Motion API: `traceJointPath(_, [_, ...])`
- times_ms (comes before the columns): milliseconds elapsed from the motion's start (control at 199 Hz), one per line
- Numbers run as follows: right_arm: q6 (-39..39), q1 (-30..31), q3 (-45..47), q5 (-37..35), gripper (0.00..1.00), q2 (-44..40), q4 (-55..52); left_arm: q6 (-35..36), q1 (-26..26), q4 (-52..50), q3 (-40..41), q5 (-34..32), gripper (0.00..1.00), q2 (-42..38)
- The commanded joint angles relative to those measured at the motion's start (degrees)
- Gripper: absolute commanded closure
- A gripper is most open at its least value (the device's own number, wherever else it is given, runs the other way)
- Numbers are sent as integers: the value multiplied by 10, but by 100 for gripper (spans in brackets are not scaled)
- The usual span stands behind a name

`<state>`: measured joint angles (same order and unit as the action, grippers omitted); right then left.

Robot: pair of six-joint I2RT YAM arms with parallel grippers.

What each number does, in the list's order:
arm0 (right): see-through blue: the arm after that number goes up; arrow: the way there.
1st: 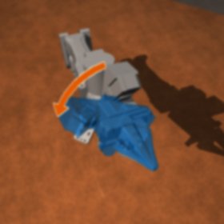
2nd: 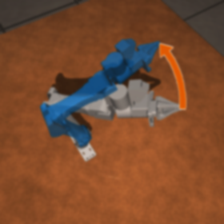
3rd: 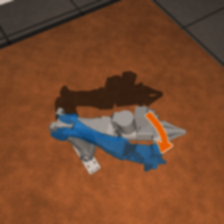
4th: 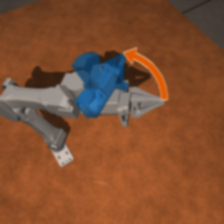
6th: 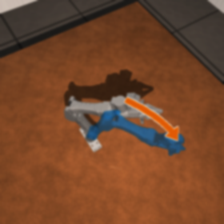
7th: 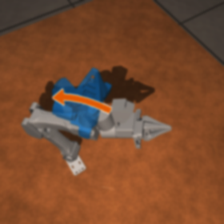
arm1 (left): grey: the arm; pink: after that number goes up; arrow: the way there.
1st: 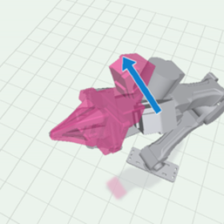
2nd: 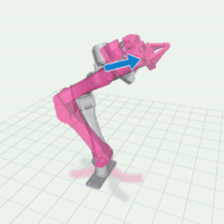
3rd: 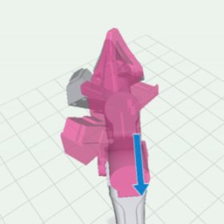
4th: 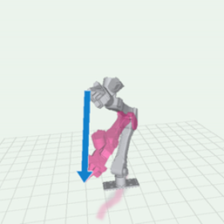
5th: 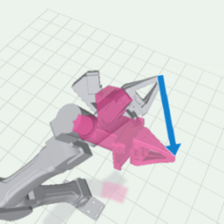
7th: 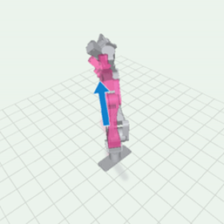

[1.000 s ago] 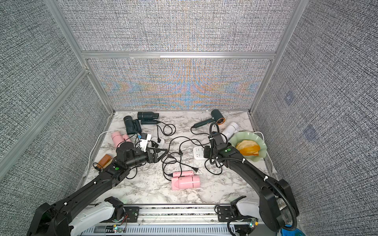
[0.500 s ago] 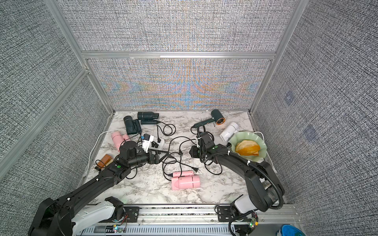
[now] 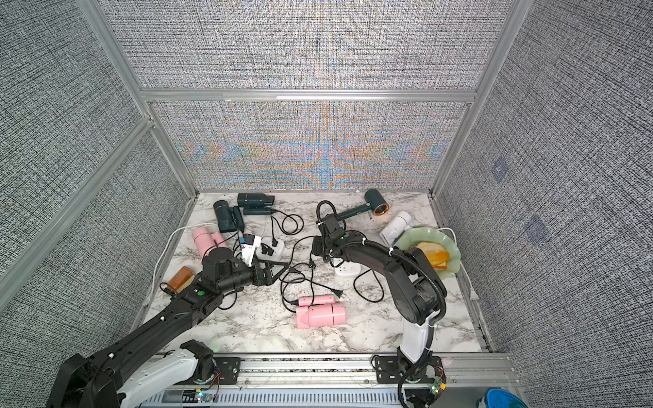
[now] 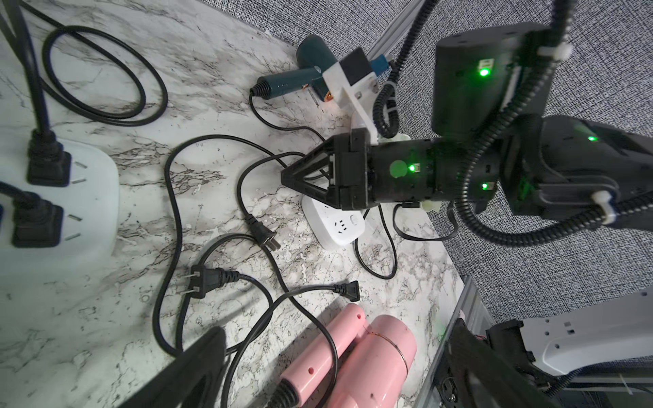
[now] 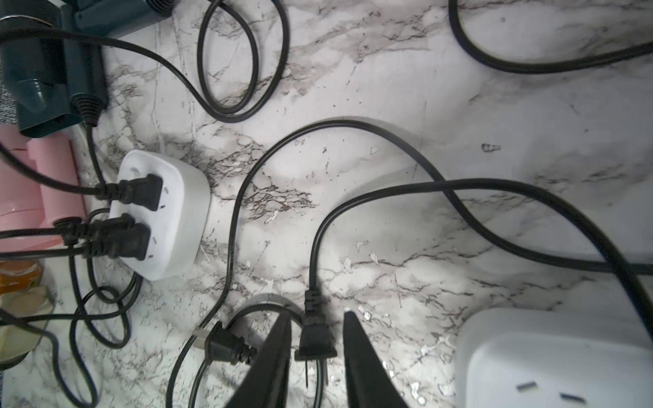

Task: Charge the blow dryers
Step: Pick up the plug from the center of the board.

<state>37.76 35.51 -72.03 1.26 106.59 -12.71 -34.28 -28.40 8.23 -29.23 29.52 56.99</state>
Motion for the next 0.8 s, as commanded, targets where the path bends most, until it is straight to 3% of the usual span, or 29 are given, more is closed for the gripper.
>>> traceJointPath(0, [25, 0, -14, -40, 72, 15, -16, 11, 0, -1, -1, 0, 0, 2])
traceJointPath(798, [51, 5, -80, -40, 73, 115, 2, 8, 0, 16, 18, -3, 0, 1])
